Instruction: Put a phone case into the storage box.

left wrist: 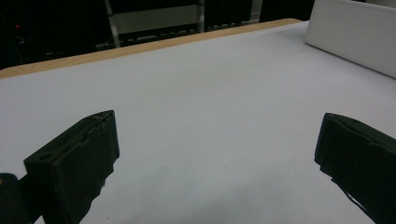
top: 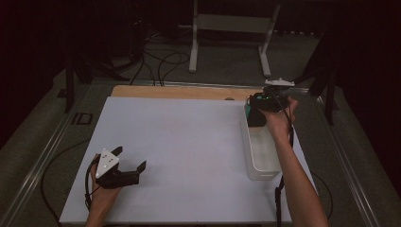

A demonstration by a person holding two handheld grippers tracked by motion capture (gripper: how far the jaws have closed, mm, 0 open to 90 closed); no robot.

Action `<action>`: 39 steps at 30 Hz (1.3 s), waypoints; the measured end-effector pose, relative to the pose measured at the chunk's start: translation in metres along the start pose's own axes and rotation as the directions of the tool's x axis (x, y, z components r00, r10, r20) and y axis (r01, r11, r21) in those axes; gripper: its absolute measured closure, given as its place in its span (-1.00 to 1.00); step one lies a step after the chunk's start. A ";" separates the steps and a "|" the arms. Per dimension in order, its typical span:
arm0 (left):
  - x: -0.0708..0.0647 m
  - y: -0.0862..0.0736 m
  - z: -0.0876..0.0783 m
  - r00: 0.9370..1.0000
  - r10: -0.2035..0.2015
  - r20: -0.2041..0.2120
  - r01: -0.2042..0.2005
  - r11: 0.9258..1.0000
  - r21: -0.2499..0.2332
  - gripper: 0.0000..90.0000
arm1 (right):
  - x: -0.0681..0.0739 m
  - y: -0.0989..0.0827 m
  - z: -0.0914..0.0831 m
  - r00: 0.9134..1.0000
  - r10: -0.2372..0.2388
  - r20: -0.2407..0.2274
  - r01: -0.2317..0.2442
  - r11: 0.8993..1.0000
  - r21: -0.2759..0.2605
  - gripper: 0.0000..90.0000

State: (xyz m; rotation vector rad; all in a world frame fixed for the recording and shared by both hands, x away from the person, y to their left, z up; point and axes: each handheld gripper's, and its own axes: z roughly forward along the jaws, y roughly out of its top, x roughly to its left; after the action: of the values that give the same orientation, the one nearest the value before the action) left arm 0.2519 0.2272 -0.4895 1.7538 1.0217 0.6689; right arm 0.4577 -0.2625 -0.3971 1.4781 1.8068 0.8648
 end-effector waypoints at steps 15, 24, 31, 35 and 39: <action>-0.001 0.000 0.000 1.000 0.002 0.001 -0.002 1.000 0.001 -0.99 | 0.004 -0.010 0.016 1.000 0.004 0.006 -0.005 0.999 0.033 -0.71; -0.002 0.000 0.001 1.000 0.001 0.002 -0.001 1.000 0.002 -0.99 | 0.004 -0.013 0.021 1.000 0.018 0.009 -0.018 0.999 0.044 -0.71; -0.002 0.000 0.001 1.000 0.007 0.004 -0.007 1.000 0.006 -0.99 | 0.006 -0.016 0.026 1.000 0.010 0.012 -0.011 0.999 0.049 -0.72; -0.003 0.000 0.001 1.000 0.005 0.005 -0.005 1.000 0.004 -0.99 | 0.006 -0.015 0.028 1.000 0.013 0.008 -0.013 0.999 0.049 -0.73; -0.003 0.000 0.002 1.000 0.007 0.006 -0.007 1.000 0.006 -0.99 | 0.005 -0.015 0.030 1.000 0.002 -0.005 -0.002 0.999 0.050 -0.75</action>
State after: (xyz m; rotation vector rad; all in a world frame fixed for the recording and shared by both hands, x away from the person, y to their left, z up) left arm 0.2513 0.2235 -0.4903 1.7649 1.0146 0.6650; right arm 0.4724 -0.2570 -0.4267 1.5101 1.8432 0.8314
